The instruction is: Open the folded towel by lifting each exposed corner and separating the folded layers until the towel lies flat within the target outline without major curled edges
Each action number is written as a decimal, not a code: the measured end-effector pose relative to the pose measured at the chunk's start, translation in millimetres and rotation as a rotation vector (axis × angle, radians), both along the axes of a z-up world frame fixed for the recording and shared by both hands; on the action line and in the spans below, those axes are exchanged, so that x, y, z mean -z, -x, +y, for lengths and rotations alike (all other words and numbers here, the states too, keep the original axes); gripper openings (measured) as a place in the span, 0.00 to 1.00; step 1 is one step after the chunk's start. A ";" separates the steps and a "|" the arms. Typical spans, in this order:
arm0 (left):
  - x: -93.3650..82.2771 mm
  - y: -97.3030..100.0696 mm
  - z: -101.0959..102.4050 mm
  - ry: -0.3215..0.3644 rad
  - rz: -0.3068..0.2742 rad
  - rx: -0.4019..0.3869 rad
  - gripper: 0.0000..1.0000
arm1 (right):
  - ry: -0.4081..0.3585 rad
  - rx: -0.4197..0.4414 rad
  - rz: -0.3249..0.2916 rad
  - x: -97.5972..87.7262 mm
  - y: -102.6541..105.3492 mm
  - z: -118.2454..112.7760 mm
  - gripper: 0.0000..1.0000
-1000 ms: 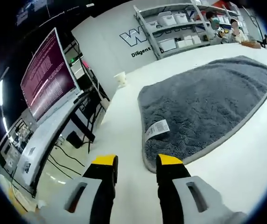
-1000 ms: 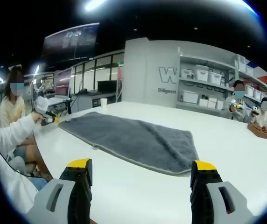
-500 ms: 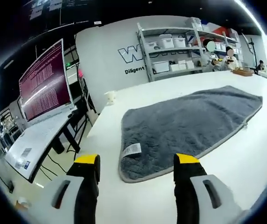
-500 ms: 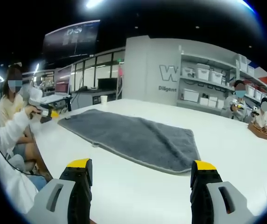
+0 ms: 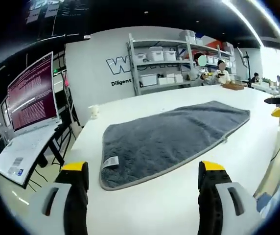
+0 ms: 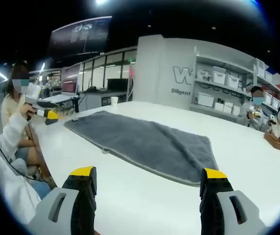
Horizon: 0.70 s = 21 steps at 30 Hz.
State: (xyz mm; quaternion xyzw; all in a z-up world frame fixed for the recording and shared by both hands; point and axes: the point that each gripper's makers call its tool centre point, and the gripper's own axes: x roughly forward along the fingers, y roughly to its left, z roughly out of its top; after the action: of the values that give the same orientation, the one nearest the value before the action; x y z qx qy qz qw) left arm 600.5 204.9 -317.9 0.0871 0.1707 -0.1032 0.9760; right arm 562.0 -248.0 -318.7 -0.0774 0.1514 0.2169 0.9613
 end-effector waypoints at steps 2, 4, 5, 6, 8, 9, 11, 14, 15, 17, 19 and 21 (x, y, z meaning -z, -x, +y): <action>-4.2 4.2 -4.1 0.013 -0.014 0.016 0.93 | 0.001 -0.008 -0.007 -1.2 -0.4 5.5 0.86; -9.6 7.9 -7.5 0.031 -0.029 0.035 0.92 | 0.008 -0.015 -0.011 -1.4 -1.0 9.1 0.86; -11.7 9.1 -8.5 0.035 -0.037 0.042 0.92 | 0.014 -0.018 -0.011 -1.1 -1.2 11.0 0.86; -13.7 10.4 -8.8 0.039 -0.044 0.047 0.92 | 0.020 -0.020 -0.010 -0.7 -1.7 12.2 0.86; -18.3 14.4 -7.4 0.042 -0.058 0.052 0.91 | 0.033 -0.016 -0.010 0.2 -2.3 13.6 0.86; -19.3 15.6 -5.3 0.041 -0.061 0.050 0.91 | 0.042 -0.014 -0.009 0.5 -2.5 14.3 0.86; -18.9 16.8 -2.3 0.039 -0.062 0.048 0.91 | 0.049 -0.008 -0.009 0.4 -2.1 15.2 0.86; -15.0 18.1 2.9 0.050 -0.058 0.048 0.91 | 0.042 0.006 -0.009 -0.7 -2.1 15.3 0.86; -12.6 18.5 3.7 0.050 -0.054 0.051 0.91 | 0.043 0.009 -0.008 -1.3 -2.3 16.3 0.86; -6.2 20.3 3.7 0.043 -0.037 0.063 0.90 | 0.055 0.009 -0.002 -2.2 -2.2 18.4 0.86; -1.7 22.1 2.9 0.048 -0.024 0.076 0.90 | 0.068 0.008 0.001 -3.4 -2.0 20.2 0.86; 3.1 25.3 1.0 0.056 -0.011 0.097 0.91 | 0.084 0.006 0.004 -5.9 -1.0 23.1 0.87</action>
State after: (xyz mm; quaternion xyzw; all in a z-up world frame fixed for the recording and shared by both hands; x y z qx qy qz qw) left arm 575.1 205.9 -321.0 0.0683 0.1578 -0.1546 0.9729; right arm 563.0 -224.9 -312.9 -0.1168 0.1624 0.2077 0.9575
